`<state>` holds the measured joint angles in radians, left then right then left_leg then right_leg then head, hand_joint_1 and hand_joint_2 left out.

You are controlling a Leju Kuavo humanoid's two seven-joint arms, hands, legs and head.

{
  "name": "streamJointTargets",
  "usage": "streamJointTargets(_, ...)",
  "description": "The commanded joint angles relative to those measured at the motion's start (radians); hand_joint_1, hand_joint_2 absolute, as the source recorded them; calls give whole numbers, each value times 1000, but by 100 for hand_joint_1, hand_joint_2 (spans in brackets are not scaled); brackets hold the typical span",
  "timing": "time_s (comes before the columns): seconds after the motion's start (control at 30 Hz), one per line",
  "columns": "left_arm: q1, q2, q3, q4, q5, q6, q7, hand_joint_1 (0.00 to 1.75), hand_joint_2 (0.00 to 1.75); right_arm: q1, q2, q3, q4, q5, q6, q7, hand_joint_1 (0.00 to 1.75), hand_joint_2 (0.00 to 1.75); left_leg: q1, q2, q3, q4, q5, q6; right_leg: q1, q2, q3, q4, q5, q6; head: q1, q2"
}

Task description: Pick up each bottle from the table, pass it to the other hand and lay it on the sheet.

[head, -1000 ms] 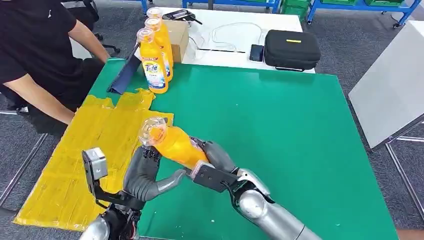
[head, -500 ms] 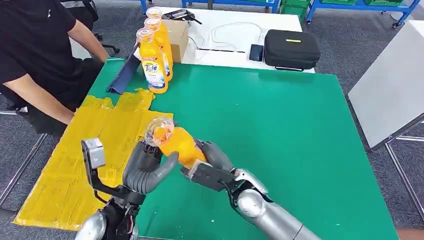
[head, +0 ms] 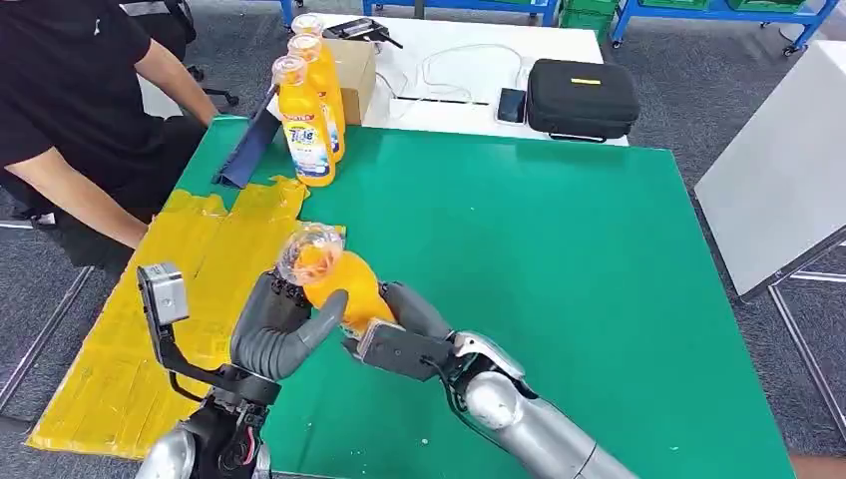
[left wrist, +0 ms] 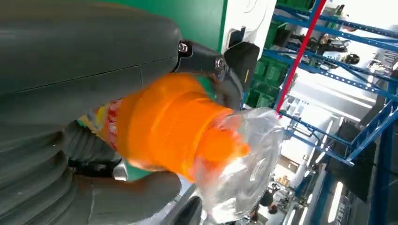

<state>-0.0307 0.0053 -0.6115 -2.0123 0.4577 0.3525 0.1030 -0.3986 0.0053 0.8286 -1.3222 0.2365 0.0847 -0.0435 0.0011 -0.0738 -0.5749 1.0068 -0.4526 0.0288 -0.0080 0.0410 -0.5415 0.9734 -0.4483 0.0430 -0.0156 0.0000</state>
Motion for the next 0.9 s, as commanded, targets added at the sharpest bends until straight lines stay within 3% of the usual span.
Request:
streamJointTargets(0.03,-56,-14,-116,-7,19,-13,12,0,175,-4,26,42,37,23,39,6,175,175,0,5,1,1,-1,-2,1,-4,2,0,-1,-2,0,0)
streamJointTargets(0.23,-62,-13,-122,-7,18,-16,14,0,175,-5,28,41,39,25,43,5,175,175,0,3,0,0,0,-1,1,-2,1,0,0,-1,0,0)
streamJointTargets(0.27,-60,-13,-121,-7,21,-18,13,175,175,-4,29,41,38,25,43,5,175,175,0,4,1,1,-1,-1,1,-3,1,0,-1,-1,0,0)
streamJointTargets(0.9,-67,-13,-127,-2,20,-18,9,175,175,-5,30,42,47,23,52,1,175,175,0,3,0,0,0,-1,1,-3,1,0,-1,-1,0,0)
